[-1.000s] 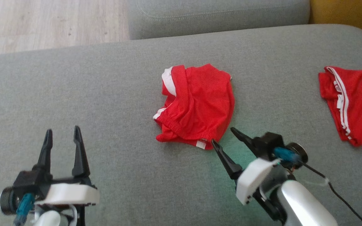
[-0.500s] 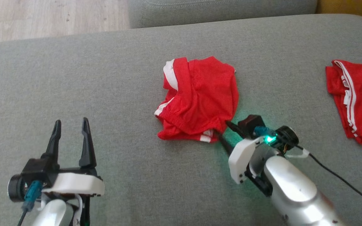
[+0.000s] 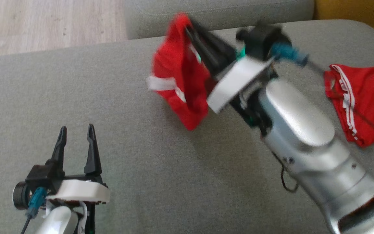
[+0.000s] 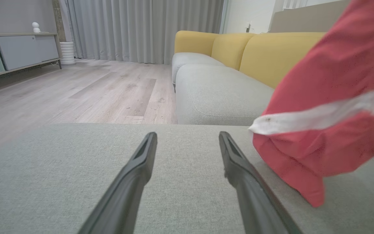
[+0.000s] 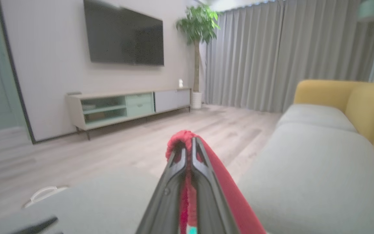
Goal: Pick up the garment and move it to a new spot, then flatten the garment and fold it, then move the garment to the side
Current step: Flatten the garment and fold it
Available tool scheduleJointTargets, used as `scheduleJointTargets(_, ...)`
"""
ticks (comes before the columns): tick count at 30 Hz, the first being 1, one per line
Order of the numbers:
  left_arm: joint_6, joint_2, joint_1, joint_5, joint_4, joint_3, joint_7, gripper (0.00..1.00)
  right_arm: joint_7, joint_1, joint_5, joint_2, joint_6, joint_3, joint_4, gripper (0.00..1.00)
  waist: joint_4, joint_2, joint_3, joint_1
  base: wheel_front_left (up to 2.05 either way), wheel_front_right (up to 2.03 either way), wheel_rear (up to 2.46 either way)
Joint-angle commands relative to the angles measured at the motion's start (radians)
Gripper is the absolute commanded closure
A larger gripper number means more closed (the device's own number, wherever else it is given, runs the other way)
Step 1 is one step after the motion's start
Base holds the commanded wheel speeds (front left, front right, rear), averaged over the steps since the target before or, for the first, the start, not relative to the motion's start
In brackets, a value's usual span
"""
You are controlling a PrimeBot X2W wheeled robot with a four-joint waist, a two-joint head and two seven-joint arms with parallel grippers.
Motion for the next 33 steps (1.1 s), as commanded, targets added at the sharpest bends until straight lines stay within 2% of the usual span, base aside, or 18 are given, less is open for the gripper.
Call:
scheduleJointTargets(1,-0.003,0.011,-0.034,-0.007,-0.024,0.034,-0.013,0.00,-0.007,-0.060,0.057,0.023,0.007,0.014,-0.081,1.00,-0.007,0.0000,-0.007,0.0000,0.00,0.00,0.00)
scheduleJointTargets(6,-0.003,0.007,-0.020,-0.010,-0.027,0.037,-0.023,0.00,-0.023,-0.164,0.234,0.023,0.007,0.032,-0.238,1.00,-0.014,0.0000,-0.017,0.0000,0.00,0.00,0.00)
scheduleJointTargets(9,-0.003,0.006,-0.017,-0.009,-0.031,0.036,-0.026,0.00,-0.024,-0.188,0.248,0.015,0.007,-0.005,-0.237,1.00,-0.011,0.0000,-0.019,0.0000,0.00,0.00,0.00)
scheduleJointTargets(11,-0.003,0.006,-0.017,-0.008,-0.035,0.035,-0.028,0.00,-0.017,-0.174,0.246,-0.001,0.007,-0.039,-0.198,1.00,-0.006,0.0000,-0.016,0.0000,0.00,0.00,0.00)
scheduleJointTargets(13,-0.005,0.006,-0.023,-0.006,-0.042,0.032,-0.028,0.00,-0.011,-0.141,0.242,-0.030,0.007,-0.079,-0.107,1.00,0.004,0.0000,-0.002,0.0000,0.00,0.00,0.00)
scheduleJointTargets(20,-0.020,-0.003,-0.062,0.002,-0.041,0.009,-0.023,0.00,-0.070,-0.116,0.201,-0.096,0.007,-0.118,0.192,1.00,0.046,0.0000,0.041,0.0000,0.00,0.00,0.00)
scheduleJointTargets(21,-0.023,-0.005,-0.068,0.003,-0.038,0.005,-0.022,0.00,-0.088,-0.121,0.188,-0.104,0.007,-0.125,0.235,0.55,0.052,0.0000,0.045,0.0000,0.00,0.00,0.00)
scheduleJointTargets(22,-0.026,-0.007,-0.074,0.004,-0.035,0.002,-0.022,0.00,-0.107,-0.125,0.175,-0.111,0.007,-0.134,0.279,0.00,0.057,0.0000,0.047,0.0000,0.00,0.00,0.00)
scheduleJointTargets(28,-0.032,-0.012,-0.088,0.006,-0.015,-0.009,-0.024,0.00,-0.169,-0.145,0.129,-0.132,0.007,-0.178,0.472,0.00,0.066,0.0000,0.043,0.0000,0.00,0.00,0.00)
scheduleJointTargets(33,-0.026,-0.009,-0.068,0.000,-0.004,0.000,-0.029,0.00,-0.150,-0.100,0.145,-0.138,0.007,-0.153,0.492,0.00,0.045,0.0000,0.013,0.0000,0.00,0.00,0.00)
